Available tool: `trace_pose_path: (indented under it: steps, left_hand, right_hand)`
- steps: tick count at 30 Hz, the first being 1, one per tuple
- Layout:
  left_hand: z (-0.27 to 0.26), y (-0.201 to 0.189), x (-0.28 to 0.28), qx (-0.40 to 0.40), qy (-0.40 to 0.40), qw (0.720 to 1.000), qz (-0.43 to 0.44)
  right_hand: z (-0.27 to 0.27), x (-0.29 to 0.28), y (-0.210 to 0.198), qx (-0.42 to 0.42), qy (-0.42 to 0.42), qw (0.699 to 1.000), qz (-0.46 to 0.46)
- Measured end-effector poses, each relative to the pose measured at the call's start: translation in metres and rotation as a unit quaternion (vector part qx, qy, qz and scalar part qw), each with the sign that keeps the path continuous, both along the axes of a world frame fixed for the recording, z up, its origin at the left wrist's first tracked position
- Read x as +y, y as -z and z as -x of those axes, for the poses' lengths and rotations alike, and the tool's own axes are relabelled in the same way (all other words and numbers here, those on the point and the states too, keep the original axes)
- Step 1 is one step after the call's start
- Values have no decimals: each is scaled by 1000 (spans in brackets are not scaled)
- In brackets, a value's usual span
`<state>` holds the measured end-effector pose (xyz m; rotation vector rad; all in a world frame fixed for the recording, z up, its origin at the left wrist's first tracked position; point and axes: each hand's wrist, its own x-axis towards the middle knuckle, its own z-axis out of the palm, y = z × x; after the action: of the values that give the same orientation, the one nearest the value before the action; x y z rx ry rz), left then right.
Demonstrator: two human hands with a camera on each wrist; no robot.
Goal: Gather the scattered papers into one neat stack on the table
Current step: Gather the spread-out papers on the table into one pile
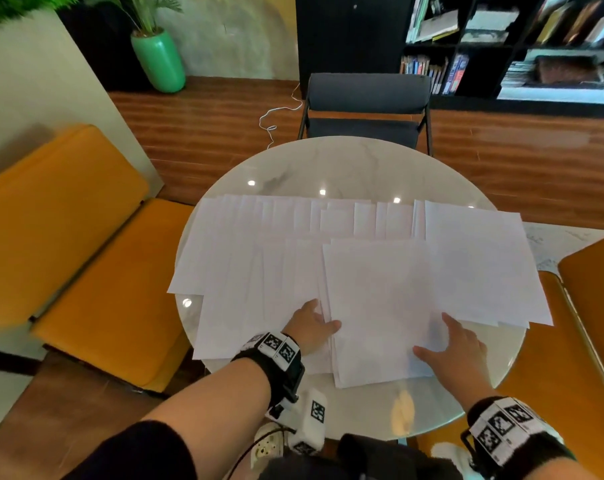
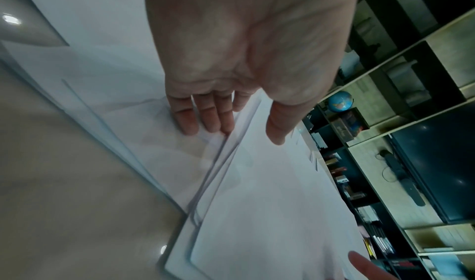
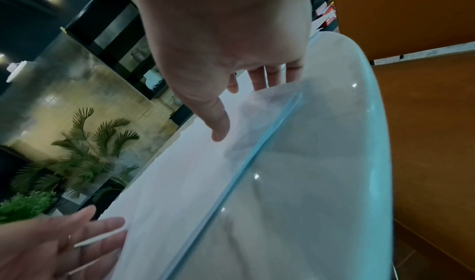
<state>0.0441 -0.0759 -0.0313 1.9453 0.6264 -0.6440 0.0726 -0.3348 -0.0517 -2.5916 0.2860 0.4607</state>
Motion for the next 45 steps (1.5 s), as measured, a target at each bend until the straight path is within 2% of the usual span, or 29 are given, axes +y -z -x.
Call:
trace_pose_path:
  steps: [7, 9, 12, 19, 22, 26, 28, 30, 32, 37, 39, 42, 43, 45]
  left_hand:
    - [-9, -4, -10, 30, -23, 998, 53]
    - [-9, -5, -13, 34, -24, 997, 65]
    - [-10, -9, -15, 24, -50, 994, 97]
    - [-8, -28, 3, -52, -49, 990, 124]
    - [-4, -27, 14, -63, -55, 991, 105]
    - [6, -18, 37, -67, -69, 995, -40]
    - [13, -13, 52, -63, -107, 989, -86]
    - [16, -11, 64, -48, -143, 983, -104]
    - [17, -8, 75, -33, -162, 983, -81]
    - [15, -3, 90, -7, -186, 982, 12]
    - [15, -3, 94, -9, -165, 986, 37]
    - [15, 13, 100, 20, -137, 986, 98]
    - [14, 22, 103, 28, -126, 986, 107]
    - [15, 13, 102, 20, -69, 992, 100]
  right_hand:
    - [-27, 4, -4, 58, 103, 981, -153]
    - [-25, 9, -4, 85, 104, 971, -199]
    - [-19, 13, -3, 104, 78, 969, -208]
    - [-18, 12, -8, 83, 98, 951, -282]
    - [-23, 23, -12, 55, 64, 978, -189]
    - [-26, 38, -11, 30, 46, 990, -127]
    - [-25, 45, -9, 33, 15, 998, -53]
    - [-21, 52, -10, 37, 8, 999, 13]
    - [-19, 61, -10, 35, -12, 999, 25]
    - [-15, 88, -9, 45, -34, 997, -49]
    - [-12, 99, -7, 55, 6, 992, -113]
    - [-5, 112, -6, 64, 98, 966, -232]
    - [-3, 116, -3, 72, 114, 960, -246]
    - [0, 121, -1, 94, 124, 957, -243]
